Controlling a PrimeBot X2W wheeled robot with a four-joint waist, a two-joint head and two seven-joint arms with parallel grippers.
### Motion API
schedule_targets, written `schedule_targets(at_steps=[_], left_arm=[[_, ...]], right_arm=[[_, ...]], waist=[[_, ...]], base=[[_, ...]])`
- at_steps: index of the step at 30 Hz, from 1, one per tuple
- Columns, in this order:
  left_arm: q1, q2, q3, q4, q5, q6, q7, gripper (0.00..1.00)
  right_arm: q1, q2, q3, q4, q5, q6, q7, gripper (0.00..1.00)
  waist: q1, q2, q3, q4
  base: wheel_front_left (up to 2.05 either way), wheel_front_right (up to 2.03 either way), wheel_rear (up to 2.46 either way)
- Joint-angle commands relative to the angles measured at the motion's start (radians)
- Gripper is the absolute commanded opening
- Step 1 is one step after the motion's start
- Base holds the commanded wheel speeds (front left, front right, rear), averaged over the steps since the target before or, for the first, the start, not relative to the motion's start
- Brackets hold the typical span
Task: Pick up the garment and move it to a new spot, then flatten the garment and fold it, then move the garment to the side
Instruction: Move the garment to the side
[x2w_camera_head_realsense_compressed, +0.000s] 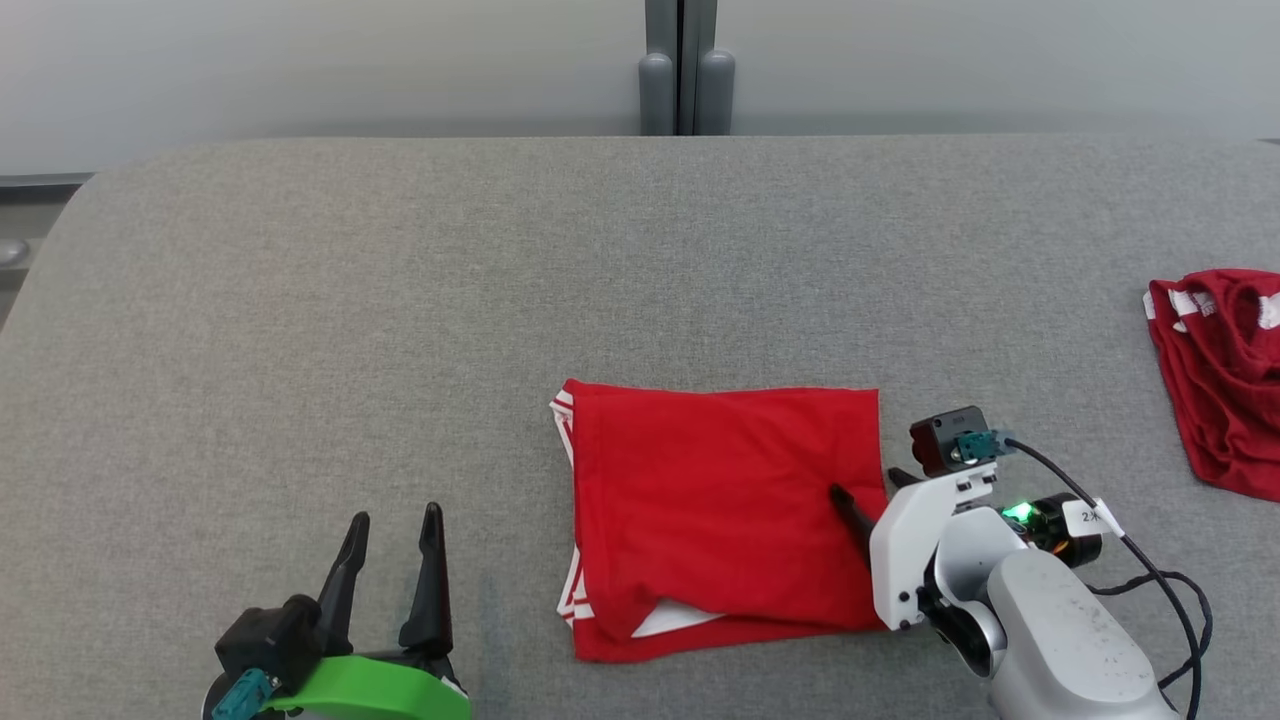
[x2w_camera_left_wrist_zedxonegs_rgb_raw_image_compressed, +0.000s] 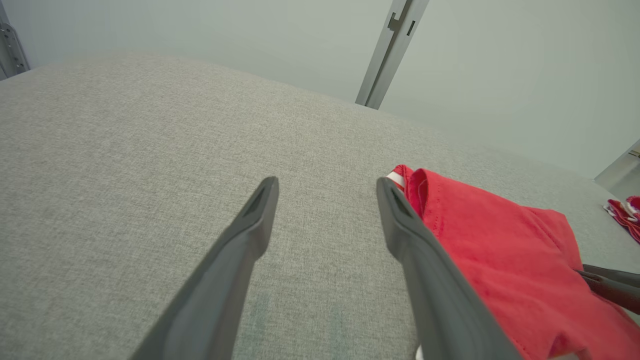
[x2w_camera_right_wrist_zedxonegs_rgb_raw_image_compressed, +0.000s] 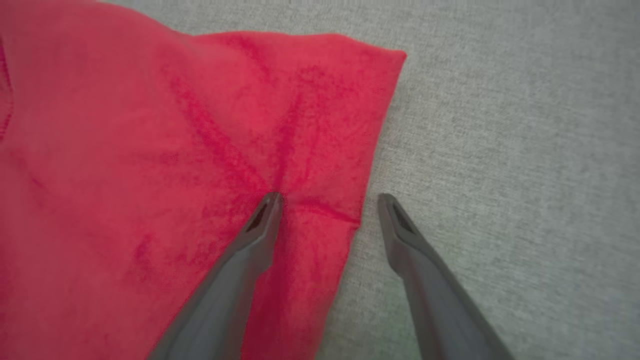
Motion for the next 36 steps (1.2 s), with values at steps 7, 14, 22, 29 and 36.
schedule_targets(at_steps=[7,14,22,29,36], left_arm=[[-0.027,0.002,0.004,-0.006,0.014,0.002,-0.003,1.00],[-0.047,0.002,-0.009,-0.018,0.023,-0.001,-0.003,1.00],[-0.078,0.002,-0.041,-0.040,0.039,-0.005,-0.003,1.00],[-0.113,0.002,-0.058,-0.055,0.070,-0.007,-0.003,1.00],[-0.143,0.014,-0.075,-0.051,0.087,-0.009,-0.003,1.00]], right_arm=[[-0.067,-0.005,0.045,0.032,0.008,-0.001,-0.045,0.00],[-0.124,-0.056,0.047,-0.013,-0.039,-0.002,-0.064,0.00],[-0.147,-0.180,0.001,-0.122,-0.056,-0.001,-0.002,0.00],[-0.166,-0.234,-0.032,-0.191,-0.061,-0.001,0.034,0.00],[-0.183,-0.234,-0.074,-0.217,-0.063,-0.001,0.030,0.00]], waist=[[0.0000,0.0000,0.023,-0.043],[0.0000,0.0000,0.037,-0.136],[0.0000,0.0000,0.070,-0.265],[0.0000,0.0000,0.117,-0.366],[0.0000,0.0000,0.151,-0.436]], base=[[0.00,0.00,0.00],[0.00,0.00,0.00],[0.00,0.00,0.00],[0.00,0.00,0.00],[0.00,0.00,0.00]])
